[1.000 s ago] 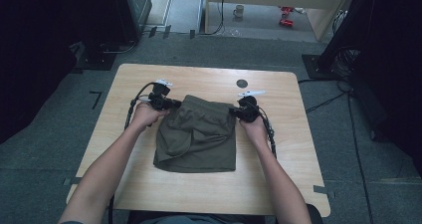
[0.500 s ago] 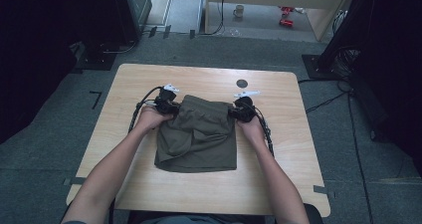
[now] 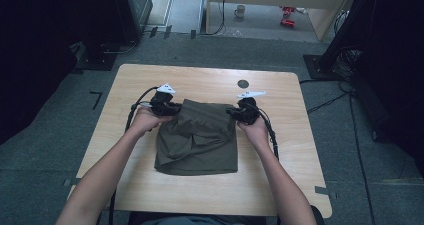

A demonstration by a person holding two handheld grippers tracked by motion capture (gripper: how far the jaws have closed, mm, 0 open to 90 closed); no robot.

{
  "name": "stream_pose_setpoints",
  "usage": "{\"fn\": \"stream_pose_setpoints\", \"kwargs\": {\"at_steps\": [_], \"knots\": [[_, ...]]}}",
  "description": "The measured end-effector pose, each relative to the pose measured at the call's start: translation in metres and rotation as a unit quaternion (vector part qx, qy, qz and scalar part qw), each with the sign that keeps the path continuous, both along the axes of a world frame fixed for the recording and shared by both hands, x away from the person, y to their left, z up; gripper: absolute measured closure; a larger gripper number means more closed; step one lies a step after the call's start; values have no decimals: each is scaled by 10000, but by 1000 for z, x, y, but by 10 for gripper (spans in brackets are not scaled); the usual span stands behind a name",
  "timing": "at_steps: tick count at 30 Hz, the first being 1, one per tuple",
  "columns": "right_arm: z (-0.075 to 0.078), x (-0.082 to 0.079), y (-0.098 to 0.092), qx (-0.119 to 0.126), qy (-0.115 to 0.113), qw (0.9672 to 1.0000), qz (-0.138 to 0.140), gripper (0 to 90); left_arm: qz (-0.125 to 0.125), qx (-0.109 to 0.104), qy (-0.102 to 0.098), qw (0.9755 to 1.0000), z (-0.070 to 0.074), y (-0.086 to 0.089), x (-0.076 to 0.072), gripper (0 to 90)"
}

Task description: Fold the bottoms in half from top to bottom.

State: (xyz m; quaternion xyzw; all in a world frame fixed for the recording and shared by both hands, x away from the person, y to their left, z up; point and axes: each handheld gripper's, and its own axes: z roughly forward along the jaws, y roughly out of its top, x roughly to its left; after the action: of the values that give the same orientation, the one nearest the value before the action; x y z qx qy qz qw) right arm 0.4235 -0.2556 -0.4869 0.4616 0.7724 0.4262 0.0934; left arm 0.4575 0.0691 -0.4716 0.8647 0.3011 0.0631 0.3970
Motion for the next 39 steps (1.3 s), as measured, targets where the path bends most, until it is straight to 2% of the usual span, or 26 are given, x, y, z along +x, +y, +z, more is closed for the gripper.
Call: {"fn": "stream_pose_setpoints", "kwargs": {"at_steps": [2,10,13,24,28,32,37,39], "knots": [[4,-6,0,6,-91,10000,22,828,-53,36,-70,10000,3,1,-5,767],[13,-27,-2,18,-106,9997,212,850,-317,-12,-311,9990,14,5,-31,767],[16,-35,-3,41,-137,9995,274,849,-376,-73,-343,9987,17,8,-41,763],[23,-68,0,115,-249,9982,537,826,-374,-95,-204,9990,11,22,-74,704],[27,-80,3,42,-334,9978,577,781,-284,-120,-144,9994,10,26,-83,683],[31,-89,7,69,-474,9971,591,736,-264,-145,-153,9994,13,28,-92,652],[22,-95,19,49,-361,9972,649,638,-337,-197,-227,9990,17,25,-107,585],[18,-99,25,-33,-364,9968,712,624,-388,-182,-152,9990,15,24,-112,582]]}}
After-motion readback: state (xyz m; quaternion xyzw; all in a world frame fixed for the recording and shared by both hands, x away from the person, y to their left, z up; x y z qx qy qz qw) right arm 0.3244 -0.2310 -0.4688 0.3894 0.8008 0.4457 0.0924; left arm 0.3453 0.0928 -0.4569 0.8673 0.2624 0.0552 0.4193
